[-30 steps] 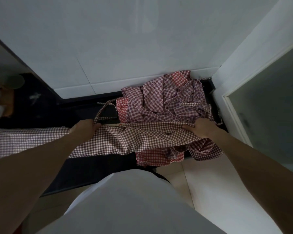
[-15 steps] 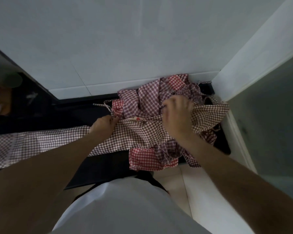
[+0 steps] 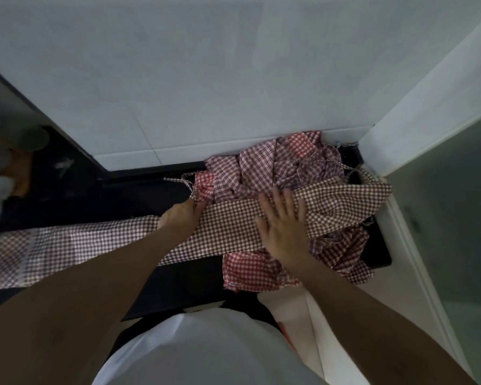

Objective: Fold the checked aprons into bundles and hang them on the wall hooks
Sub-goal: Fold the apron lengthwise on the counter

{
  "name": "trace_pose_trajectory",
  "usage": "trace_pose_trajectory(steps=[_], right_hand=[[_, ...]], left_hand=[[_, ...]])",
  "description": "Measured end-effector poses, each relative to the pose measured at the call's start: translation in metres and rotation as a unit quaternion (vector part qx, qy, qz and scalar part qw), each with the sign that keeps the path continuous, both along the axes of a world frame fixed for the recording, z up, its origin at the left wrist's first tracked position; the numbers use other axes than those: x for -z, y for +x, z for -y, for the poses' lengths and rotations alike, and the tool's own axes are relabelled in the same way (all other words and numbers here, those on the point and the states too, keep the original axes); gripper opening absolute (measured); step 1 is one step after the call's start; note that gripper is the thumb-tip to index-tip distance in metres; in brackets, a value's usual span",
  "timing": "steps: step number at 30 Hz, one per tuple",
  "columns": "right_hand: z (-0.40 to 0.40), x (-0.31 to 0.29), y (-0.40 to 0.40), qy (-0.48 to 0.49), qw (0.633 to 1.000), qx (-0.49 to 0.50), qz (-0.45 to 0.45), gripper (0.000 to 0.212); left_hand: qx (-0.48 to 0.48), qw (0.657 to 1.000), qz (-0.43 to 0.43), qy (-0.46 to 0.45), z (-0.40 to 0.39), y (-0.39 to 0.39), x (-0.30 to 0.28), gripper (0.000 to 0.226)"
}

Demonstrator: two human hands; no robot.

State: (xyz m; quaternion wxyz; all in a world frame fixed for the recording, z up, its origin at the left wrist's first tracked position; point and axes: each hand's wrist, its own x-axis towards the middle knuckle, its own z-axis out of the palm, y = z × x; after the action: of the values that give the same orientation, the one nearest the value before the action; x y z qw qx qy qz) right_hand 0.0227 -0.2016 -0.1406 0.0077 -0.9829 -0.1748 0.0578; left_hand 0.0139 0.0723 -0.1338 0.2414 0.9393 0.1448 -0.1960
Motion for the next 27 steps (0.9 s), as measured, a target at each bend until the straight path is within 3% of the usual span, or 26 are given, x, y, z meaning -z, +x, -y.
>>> trace_pose_trajectory(steps=[5,7,9,12,15,21,27], right_hand=[[0.003,-0.014,-0.004,-0.015,0.991,0.110,0.078,0.063],[-0.035,-0.030,-0.018,0.070,0.984,0.070,0.148,0.051],[-0.082,-0.037,-0.045,0.165,0.973,-0.022,0.159,0.036],[-0.139,-0.021,-0.078,0.226,0.973,-0.038,0.020,0.023],[-0.165,0.000,-0.085,0.214,0.968,0.064,-0.112,0.040],[-0.171,0.007,-0.081,0.142,0.955,0.138,-0.219,0.073],[-0.189,0.015,-0.058,0.108,0.930,0.218,-0.277,0.070]], left_hand=[[0.015,0.999,0.003,-0.031,-0.008,-0.003,0.003,0.057],[0.017,0.999,-0.003,-0.042,-0.009,-0.004,0.003,0.057],[0.020,0.997,-0.037,-0.065,-0.011,-0.005,0.004,0.059],[0.021,0.990,-0.084,-0.109,-0.011,-0.007,0.000,0.060],[0.065,0.985,-0.068,-0.146,-0.022,-0.018,-0.003,0.051],[0.197,0.972,-0.126,-0.036,-0.094,-0.031,0.010,0.043],[0.199,0.957,-0.213,-0.018,-0.191,-0.046,0.009,0.053]])
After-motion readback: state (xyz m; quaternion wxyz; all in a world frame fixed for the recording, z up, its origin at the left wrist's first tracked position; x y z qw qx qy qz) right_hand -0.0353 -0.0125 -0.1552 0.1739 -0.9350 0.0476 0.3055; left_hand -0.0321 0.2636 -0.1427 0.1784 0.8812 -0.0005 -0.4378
